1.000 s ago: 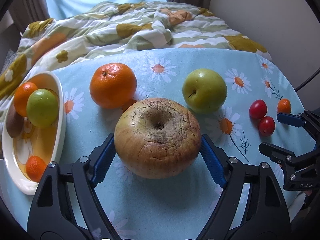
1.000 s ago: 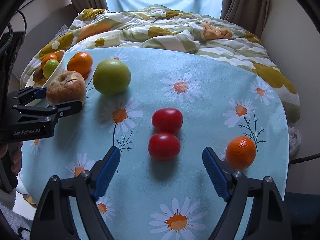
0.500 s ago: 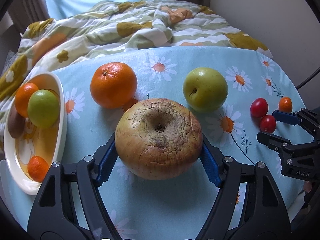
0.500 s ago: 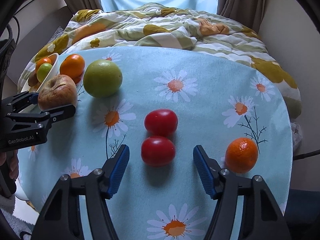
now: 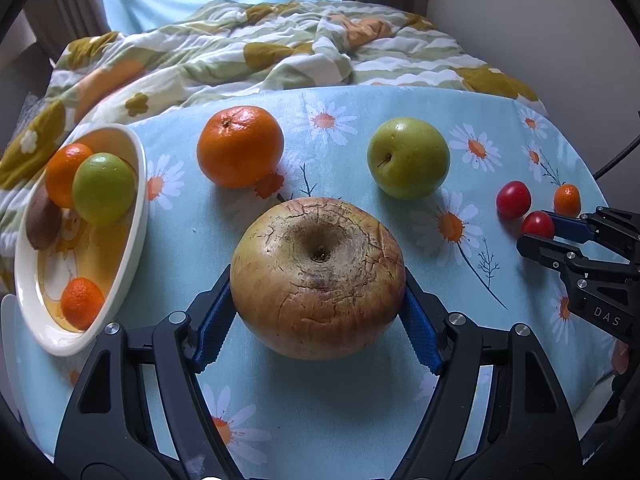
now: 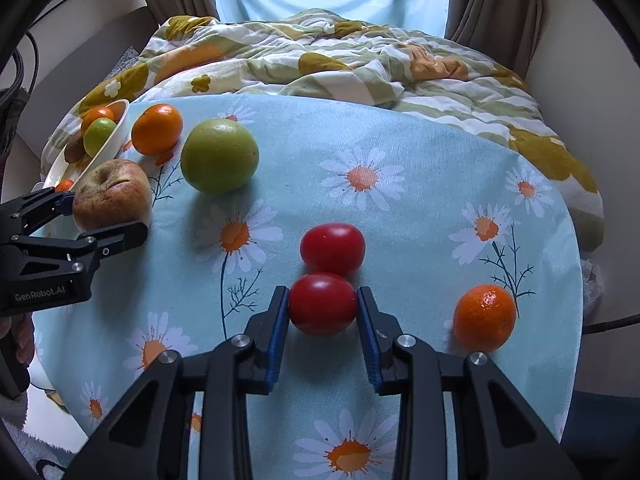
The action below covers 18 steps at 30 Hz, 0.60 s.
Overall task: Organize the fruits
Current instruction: 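Carry the cracked apple into the duck bowl and open the left tool while the right tool carries the tomato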
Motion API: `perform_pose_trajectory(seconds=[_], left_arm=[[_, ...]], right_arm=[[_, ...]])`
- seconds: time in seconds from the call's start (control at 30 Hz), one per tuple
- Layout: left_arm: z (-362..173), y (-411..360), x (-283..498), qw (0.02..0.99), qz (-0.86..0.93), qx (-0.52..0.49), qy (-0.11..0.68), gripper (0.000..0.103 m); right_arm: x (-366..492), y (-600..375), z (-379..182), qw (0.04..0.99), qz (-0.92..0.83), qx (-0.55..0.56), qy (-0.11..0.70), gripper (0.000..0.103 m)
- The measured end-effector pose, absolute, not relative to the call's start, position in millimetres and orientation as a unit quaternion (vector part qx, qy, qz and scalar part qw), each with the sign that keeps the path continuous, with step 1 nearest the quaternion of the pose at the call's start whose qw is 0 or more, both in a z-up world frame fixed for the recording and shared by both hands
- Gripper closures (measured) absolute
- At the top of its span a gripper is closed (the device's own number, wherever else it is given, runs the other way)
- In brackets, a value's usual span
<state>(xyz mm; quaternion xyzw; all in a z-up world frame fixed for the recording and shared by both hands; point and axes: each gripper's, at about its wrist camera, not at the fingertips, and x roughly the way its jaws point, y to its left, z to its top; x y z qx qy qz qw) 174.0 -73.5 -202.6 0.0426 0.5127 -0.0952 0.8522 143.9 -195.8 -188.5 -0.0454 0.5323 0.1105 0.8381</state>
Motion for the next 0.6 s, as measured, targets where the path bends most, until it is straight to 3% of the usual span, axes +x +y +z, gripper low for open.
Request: perform_pose_trajectory(seconds=[0.6], left_arm=[[-116.5,-39.1,132.5,0.889,-0.058,-0.002,0.453,0.022]], right_arm=[[126.9,-164.5,-119.8,0.858,0.164,-0.068,0.481,0.072]])
